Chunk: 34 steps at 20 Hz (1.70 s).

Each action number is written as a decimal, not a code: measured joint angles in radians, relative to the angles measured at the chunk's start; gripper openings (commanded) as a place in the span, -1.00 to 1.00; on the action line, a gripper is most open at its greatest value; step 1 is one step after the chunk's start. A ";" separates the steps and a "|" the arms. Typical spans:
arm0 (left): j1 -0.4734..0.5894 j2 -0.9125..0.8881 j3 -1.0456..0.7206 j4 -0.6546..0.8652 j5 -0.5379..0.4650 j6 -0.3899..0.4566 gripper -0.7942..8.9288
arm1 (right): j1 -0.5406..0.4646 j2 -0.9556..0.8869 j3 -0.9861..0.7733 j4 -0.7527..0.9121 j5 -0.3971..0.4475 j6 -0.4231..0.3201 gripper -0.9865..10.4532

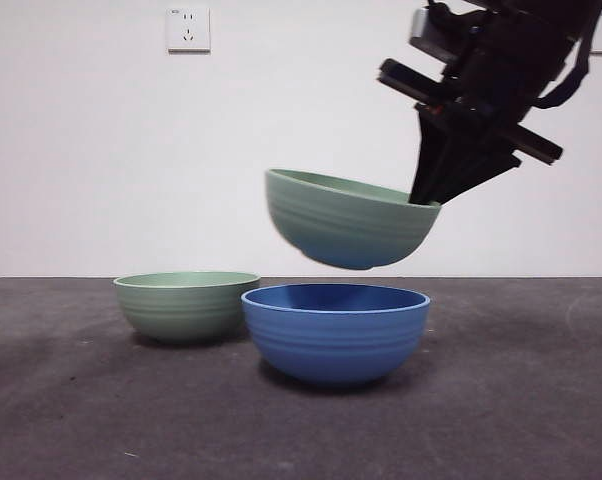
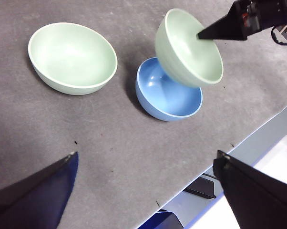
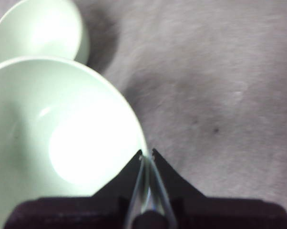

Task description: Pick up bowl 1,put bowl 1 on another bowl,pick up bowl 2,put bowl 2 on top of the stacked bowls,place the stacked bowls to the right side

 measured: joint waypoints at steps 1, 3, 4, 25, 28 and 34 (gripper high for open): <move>-0.001 0.000 0.000 0.000 0.000 0.000 0.15 | 0.014 0.011 0.000 -0.002 0.012 -0.001 -0.85; -0.001 0.000 0.000 0.000 0.000 0.000 0.15 | 0.031 0.050 0.000 -0.021 0.028 -0.002 -0.85; -0.001 0.000 0.000 0.000 0.000 0.000 0.15 | 0.036 0.076 0.000 -0.029 0.030 -0.004 -0.85; -0.013 0.203 0.000 0.197 -0.068 -0.050 0.15 | 0.077 -0.129 0.000 -0.071 0.028 -0.027 -0.48; -0.054 0.320 0.000 0.373 -0.143 -0.118 0.15 | 0.077 -0.294 0.000 -0.112 0.052 -0.027 -0.48; -0.149 0.624 0.038 0.618 -0.335 -0.242 0.14 | 0.077 -0.546 0.000 -0.233 0.107 -0.027 -0.49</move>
